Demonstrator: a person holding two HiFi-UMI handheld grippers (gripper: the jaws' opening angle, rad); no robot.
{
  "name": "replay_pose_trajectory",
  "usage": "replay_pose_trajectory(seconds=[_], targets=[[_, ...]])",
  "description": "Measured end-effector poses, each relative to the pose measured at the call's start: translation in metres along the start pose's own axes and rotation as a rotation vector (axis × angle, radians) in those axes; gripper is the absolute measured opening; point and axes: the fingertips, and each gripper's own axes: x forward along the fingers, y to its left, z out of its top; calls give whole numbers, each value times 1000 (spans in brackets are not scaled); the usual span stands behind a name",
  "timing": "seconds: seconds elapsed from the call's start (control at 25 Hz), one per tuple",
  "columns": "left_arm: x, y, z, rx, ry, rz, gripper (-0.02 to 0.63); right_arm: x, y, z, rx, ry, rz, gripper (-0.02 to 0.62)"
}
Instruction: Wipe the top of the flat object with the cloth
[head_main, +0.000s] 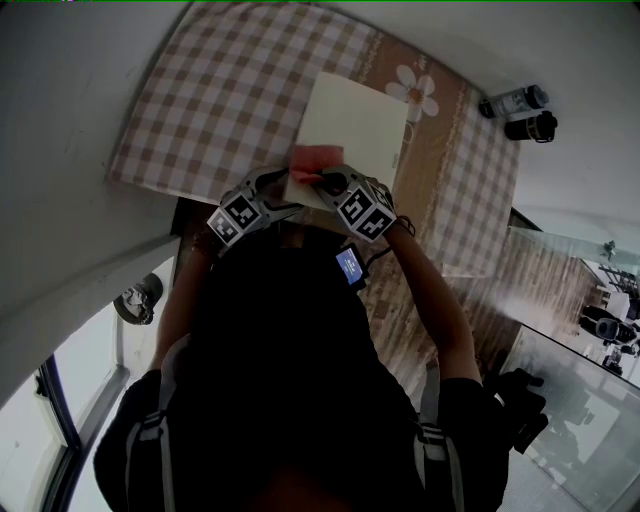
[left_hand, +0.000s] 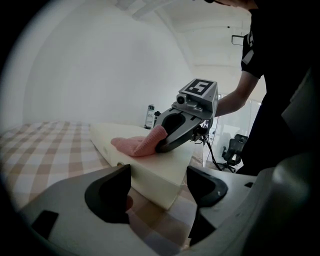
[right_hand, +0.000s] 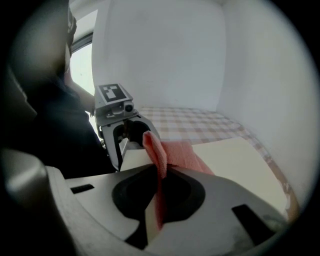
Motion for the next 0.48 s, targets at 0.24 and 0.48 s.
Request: replay_pose_trajectory(seconds=[0.24, 0.48], targets=[[-2, -3, -1, 2, 6, 2, 364, -4, 25, 1, -5, 5, 36, 15], [-2, -3, -3, 14, 15, 7, 363, -5, 44, 1, -6, 1, 69, 15]])
